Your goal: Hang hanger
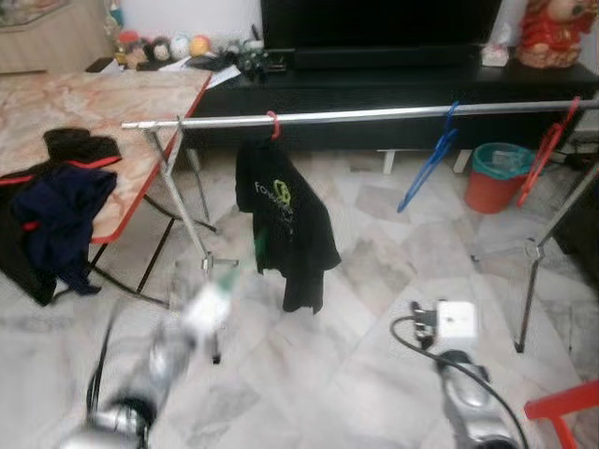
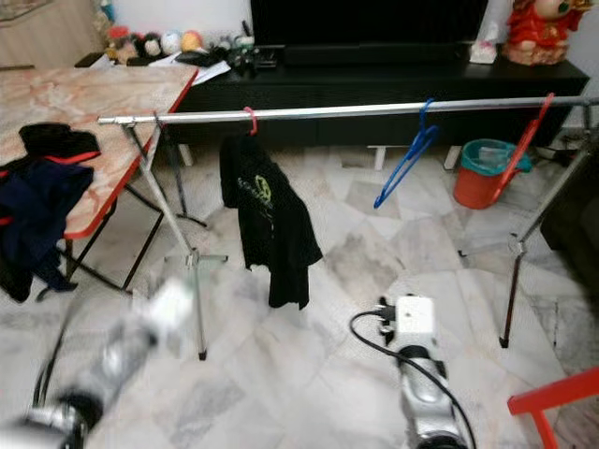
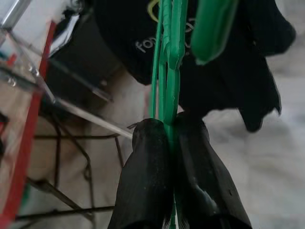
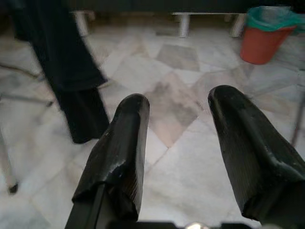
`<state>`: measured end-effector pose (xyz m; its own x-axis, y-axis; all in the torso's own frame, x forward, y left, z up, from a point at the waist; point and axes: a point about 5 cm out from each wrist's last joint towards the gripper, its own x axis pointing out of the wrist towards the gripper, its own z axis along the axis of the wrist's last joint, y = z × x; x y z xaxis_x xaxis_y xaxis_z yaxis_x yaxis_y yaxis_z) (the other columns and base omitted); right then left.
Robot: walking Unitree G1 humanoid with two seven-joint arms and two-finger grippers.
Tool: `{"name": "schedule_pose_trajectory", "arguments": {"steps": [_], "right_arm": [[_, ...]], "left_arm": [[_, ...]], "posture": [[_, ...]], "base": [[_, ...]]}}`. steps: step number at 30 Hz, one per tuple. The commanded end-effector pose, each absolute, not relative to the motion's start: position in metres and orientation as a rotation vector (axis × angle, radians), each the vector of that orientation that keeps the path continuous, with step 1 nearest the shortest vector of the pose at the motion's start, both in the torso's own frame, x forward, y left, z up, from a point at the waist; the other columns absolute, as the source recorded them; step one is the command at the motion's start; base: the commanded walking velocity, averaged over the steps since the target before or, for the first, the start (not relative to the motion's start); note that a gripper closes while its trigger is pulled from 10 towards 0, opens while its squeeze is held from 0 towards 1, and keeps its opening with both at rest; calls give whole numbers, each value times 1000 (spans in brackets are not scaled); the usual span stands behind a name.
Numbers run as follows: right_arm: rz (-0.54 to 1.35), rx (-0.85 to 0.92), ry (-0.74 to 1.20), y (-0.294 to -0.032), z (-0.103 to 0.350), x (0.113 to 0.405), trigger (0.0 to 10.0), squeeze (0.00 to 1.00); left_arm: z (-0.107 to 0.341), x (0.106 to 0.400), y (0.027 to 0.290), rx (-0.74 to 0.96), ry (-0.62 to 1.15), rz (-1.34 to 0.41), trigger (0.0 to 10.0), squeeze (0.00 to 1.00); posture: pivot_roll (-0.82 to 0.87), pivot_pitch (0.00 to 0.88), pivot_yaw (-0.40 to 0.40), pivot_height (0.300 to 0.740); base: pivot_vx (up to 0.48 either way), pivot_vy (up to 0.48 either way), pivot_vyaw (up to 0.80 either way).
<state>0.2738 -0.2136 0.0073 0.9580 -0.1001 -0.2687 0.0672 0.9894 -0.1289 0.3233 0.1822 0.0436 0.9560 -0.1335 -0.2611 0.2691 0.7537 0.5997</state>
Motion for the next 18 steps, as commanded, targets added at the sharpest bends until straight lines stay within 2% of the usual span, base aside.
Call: {"name": "schedule_pose_trajectory", "arguments": {"steps": [1,7,11,13,15,17,18], "right_arm": [[-102,-119,287,-218,6,271,10000,0],[-87,-126,275,-219,10,273,10000,0],[-32,-149,267,-220,16,277,10000,0],[103,-179,265,-212,20,281,10000,0],[132,-180,268,-210,20,281,10000,0],[377,-241,285,-198,25,280,10000,0],[377,-241,285,-198,25,280,10000,0]], "left_arm": [[3,291,200,723,415,-210,10000,0],[9,294,201,689,397,-250,10000,0],[12,296,192,661,389,-394,10000,0],[11,294,184,682,401,-555,10000,0],[11,293,182,680,406,-582,10000,0],[13,291,177,672,420,-718,10000,0],[13,291,177,672,420,-718,10000,0]], "posture": [[-212,0,56,740],[-209,0,52,740],[-209,0,52,740],[-208,0,54,740],[-208,0,54,740],[-211,0,56,740],[-211,0,56,740]], "base": [[0,0,0],[0,0,0],[0,0,0],[0,0,0],[0,0,0],[0,0,0],[0,0,0]]}}
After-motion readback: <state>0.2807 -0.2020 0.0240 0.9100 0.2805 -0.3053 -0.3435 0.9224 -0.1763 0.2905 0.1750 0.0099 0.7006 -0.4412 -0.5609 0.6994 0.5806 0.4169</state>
